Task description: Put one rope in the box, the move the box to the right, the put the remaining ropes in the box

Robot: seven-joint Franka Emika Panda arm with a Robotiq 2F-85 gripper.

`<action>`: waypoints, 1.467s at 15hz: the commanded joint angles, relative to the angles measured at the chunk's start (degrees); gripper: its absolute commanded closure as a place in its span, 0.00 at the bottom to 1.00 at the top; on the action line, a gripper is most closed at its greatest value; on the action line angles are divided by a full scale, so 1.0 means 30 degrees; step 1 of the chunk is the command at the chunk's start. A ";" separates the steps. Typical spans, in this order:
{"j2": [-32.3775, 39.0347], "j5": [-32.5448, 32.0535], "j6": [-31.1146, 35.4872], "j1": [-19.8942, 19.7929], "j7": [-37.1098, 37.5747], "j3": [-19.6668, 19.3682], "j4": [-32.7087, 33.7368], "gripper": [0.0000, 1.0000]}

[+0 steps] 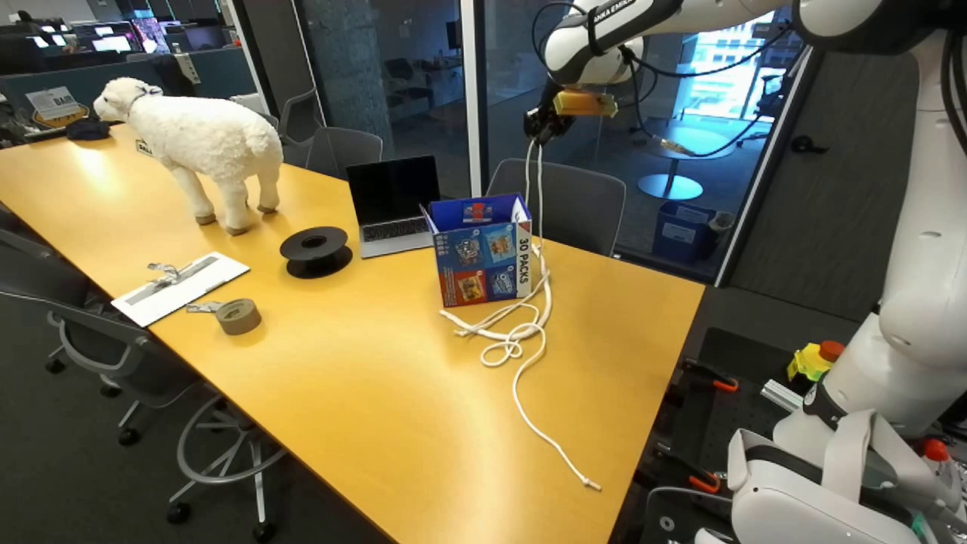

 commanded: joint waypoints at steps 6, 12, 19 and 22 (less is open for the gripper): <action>0.0782 -0.2163 -0.1560 0.2193 0.6503 -0.1217 0.6470 0.94; 0.1350 -0.1744 -0.2813 0.2374 0.9916 -0.1376 0.9783 0.96; 0.2475 -0.1272 -0.3763 0.2118 1.5256 -0.1249 1.3161 0.96; 0.3146 -0.1685 -0.3793 0.2268 1.7119 -0.1362 1.4803 0.96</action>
